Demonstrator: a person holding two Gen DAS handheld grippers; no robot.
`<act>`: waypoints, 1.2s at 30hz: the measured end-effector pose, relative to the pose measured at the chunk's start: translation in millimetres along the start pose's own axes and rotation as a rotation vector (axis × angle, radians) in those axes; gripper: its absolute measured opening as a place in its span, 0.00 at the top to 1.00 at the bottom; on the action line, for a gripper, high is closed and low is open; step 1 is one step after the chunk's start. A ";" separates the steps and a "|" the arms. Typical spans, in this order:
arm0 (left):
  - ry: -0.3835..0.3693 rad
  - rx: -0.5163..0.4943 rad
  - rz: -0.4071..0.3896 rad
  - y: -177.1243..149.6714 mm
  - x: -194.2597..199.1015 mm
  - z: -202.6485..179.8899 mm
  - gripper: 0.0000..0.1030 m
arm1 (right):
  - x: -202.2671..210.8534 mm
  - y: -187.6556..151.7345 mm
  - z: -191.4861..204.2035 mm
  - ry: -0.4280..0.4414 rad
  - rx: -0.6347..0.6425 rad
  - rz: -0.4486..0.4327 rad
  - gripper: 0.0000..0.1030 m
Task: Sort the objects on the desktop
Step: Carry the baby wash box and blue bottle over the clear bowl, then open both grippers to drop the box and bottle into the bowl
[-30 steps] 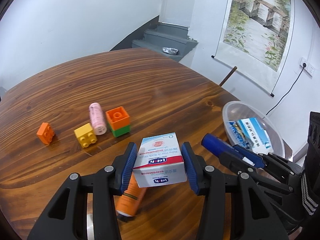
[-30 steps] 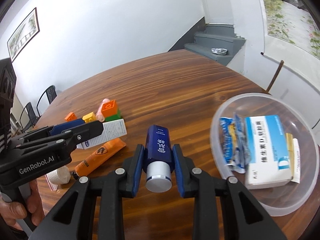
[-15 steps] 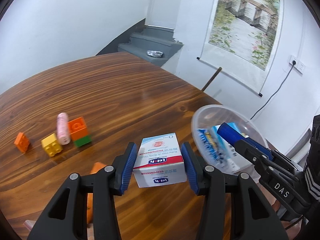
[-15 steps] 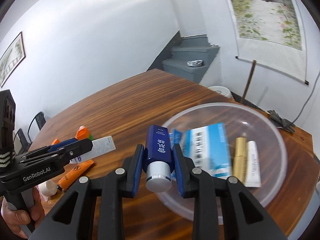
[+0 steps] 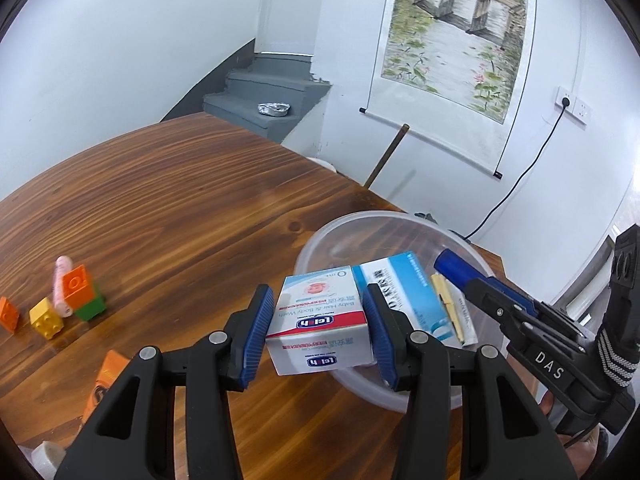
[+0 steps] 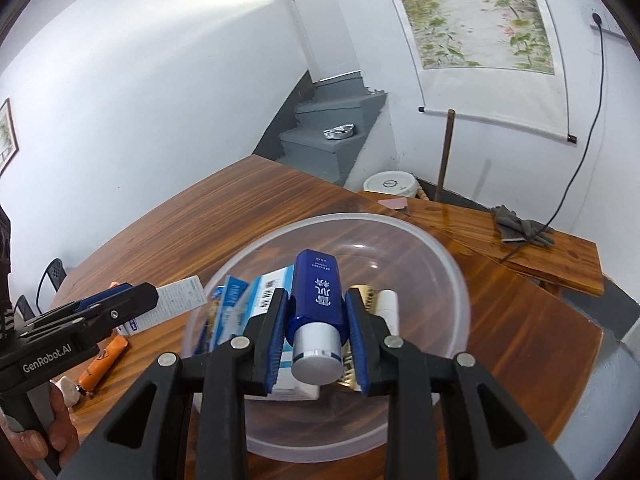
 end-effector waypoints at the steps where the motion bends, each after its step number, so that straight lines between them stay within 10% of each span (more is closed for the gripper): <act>1: -0.003 -0.004 -0.002 1.2 -0.3 -2.4 0.52 | -0.5 0.5 -4.8 -0.003 -0.007 0.000 0.69; 32: -0.092 -0.058 0.005 22.9 -40.5 -81.5 0.52 | -15.2 6.7 -56.3 -0.027 -0.051 0.075 0.68; 36: -0.109 -0.056 0.044 19.6 -48.8 -81.8 0.51 | -14.1 6.6 -54.3 -0.011 -0.054 0.074 0.54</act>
Point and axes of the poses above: each gripper's, at about its wrist camera, not at the fingertips, and x roughly against the way its jaws point, z to its left, y to its top, the point moved 2 cm from there along -x, roughly the way its jaws point, and after that the axes turned 5 degrees about y, right-handed, at the moved point
